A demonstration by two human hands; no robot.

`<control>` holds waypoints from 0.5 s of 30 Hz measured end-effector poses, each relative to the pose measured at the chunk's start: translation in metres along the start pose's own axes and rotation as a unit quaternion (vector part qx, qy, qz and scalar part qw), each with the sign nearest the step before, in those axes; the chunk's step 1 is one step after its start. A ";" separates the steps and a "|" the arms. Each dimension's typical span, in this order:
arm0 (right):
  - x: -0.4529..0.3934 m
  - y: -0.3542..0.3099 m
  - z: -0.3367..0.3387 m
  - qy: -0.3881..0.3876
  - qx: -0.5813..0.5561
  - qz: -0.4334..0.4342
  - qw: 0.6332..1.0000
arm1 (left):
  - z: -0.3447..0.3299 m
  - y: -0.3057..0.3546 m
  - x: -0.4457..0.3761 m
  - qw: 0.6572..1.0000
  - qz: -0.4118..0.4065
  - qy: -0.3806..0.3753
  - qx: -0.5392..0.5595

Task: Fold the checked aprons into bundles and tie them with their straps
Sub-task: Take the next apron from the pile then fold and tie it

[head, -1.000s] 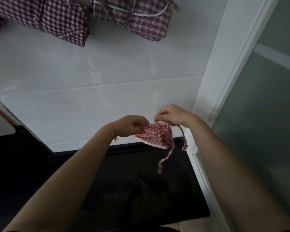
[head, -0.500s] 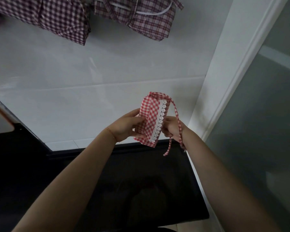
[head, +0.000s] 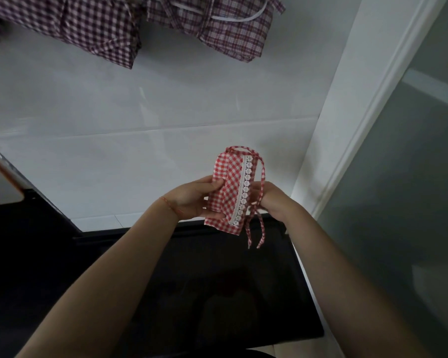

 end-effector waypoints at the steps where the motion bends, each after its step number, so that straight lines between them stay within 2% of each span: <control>1: 0.002 -0.003 0.005 0.044 0.006 0.016 0.999 | 0.004 0.000 0.000 1.000 0.000 0.021 0.013; 3: 0.010 -0.007 0.020 0.171 -0.020 0.056 0.984 | 0.015 -0.001 0.001 0.997 0.000 0.062 0.049; 4: 0.015 -0.010 0.026 0.206 -0.053 0.077 0.974 | 0.020 -0.002 0.002 0.995 0.003 0.079 0.063; 5: 0.019 -0.012 0.029 0.208 -0.086 0.097 0.969 | 0.025 -0.002 0.003 0.993 0.010 0.095 0.066; 7: 0.021 -0.018 0.022 0.143 -0.105 0.104 0.979 | 0.029 -0.002 0.003 0.992 0.027 0.112 0.055; 10: 0.011 -0.016 -0.001 0.021 -0.013 0.044 0.999 | 0.024 -0.003 0.003 0.992 0.048 0.093 0.065; 12: 0.004 -0.006 -0.012 -0.026 0.047 0.038 0.998 | 0.015 -0.003 0.002 0.995 0.062 0.034 0.072; 15: 0.006 0.003 -0.033 -0.153 -0.026 0.089 0.984 | 0.002 -0.003 0.003 0.992 0.065 -0.083 0.071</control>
Point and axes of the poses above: each hand's wrist, its own x-axis away from the middle knuckle, its own z-axis out of the back of the hand, y = z × x, the point moved 4 cm from there along -x, towards the middle knuckle, and after that the axes turned 10 degrees about -y, right-handed, at the moved point
